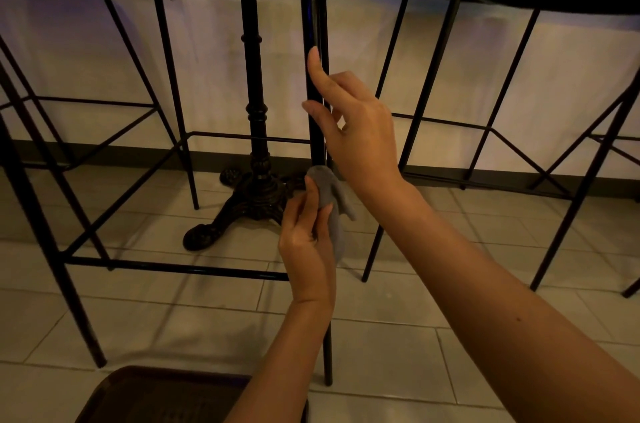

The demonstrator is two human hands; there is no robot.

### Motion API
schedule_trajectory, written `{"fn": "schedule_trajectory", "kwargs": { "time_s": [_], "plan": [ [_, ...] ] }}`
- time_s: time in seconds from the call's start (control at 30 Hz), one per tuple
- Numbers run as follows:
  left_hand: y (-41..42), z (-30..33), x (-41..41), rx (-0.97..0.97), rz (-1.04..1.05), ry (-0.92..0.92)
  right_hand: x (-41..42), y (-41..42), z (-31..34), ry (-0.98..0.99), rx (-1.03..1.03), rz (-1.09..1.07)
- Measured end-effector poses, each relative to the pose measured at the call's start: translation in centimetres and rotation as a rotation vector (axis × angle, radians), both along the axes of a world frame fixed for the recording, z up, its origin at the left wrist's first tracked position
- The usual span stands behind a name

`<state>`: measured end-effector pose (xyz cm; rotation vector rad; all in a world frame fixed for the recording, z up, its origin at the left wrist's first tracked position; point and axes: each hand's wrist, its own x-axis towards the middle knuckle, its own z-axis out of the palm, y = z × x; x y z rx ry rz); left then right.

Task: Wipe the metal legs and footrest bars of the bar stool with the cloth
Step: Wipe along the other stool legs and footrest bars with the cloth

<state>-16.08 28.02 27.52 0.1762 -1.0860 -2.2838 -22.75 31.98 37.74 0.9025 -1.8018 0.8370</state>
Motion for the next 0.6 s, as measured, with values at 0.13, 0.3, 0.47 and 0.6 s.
{"fn": "schedule_trajectory", "kwargs": {
  "time_s": [0.13, 0.3, 0.47, 0.6],
  "plan": [
    [0.0, 0.9, -0.3, -0.100, 0.049, 0.016, -0.1, 0.2, 0.1, -0.008, 0.010, 0.003],
    [-0.2, 0.8, -0.7, -0.327, 0.067, -0.019, 0.0, 0.1, 0.1, -0.016, 0.012, 0.012],
    [0.3, -0.6, -0.1, -0.492, 0.221, -0.009, 0.0, 0.2, 0.2, -0.009, 0.013, 0.020],
    [-0.1, -2.0, 0.1, -0.546, 0.182, -0.052, 0.0, 0.2, 0.2, -0.026, 0.011, 0.039]
  ]
}}
